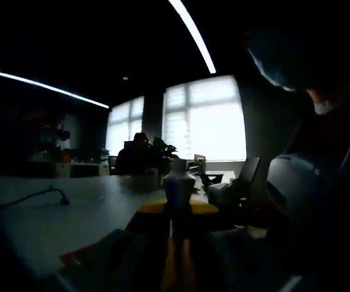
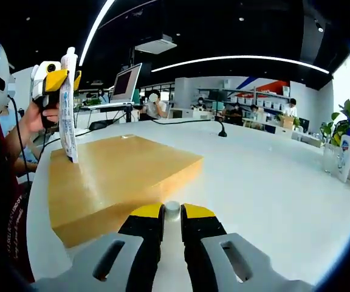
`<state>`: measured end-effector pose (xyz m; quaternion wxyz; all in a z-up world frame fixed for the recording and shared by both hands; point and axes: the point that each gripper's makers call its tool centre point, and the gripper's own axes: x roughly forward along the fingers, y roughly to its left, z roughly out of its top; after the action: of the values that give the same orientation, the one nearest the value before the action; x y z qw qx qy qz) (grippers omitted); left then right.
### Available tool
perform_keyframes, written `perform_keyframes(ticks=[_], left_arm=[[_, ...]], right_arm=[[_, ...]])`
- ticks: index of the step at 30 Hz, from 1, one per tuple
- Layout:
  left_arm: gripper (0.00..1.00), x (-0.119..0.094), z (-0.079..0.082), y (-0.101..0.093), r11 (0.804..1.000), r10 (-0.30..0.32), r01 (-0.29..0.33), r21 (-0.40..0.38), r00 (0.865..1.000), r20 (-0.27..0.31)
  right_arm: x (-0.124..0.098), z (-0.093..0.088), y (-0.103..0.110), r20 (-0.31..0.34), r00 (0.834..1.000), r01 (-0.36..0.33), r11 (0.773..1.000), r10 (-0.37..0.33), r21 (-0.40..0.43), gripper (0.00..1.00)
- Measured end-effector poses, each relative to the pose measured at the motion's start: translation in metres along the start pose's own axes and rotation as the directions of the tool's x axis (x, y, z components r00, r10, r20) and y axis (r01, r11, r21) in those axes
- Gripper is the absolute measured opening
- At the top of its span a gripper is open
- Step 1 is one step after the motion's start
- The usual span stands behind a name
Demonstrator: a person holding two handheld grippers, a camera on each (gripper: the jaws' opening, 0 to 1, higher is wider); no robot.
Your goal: Pick up the toothpaste unscrew the cap squeeze it onto the small board screw the cap back on and return it to the table
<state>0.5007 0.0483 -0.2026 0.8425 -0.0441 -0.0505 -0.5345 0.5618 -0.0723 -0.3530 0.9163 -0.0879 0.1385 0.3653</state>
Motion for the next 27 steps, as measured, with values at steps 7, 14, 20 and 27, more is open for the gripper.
perform_keyframes(ticks=[7, 14, 20, 27], left_arm=[[0.10, 0.000, 0.000, -0.001, 1.000, -0.002, 0.002, -0.001, 1.000, -0.001], [0.10, 0.002, -0.001, -0.004, 1.000, -0.006, 0.006, -0.007, 1.000, -0.002], [0.10, 0.004, -0.001, -0.005, 1.000, -0.005, 0.005, -0.008, 1.000, -0.005], [0.10, 0.005, -0.001, -0.006, 1.000, -0.005, 0.005, -0.004, 1.000, -0.003]], right_arm=[[-0.001, 0.000, 0.001, 0.004, 1.000, -0.004, 1.000, 0.004, 0.009, 0.10], [-0.004, 0.001, 0.000, 0.006, 1.000, -0.005, 1.000, 0.005, 0.011, 0.10], [-0.009, 0.005, -0.001, 0.024, 1.000, 0.001, 1.000, -0.001, 0.006, 0.10], [-0.016, 0.020, -0.002, 0.063, 0.998, -0.014, 1.000, 0.013, 0.025, 0.10]])
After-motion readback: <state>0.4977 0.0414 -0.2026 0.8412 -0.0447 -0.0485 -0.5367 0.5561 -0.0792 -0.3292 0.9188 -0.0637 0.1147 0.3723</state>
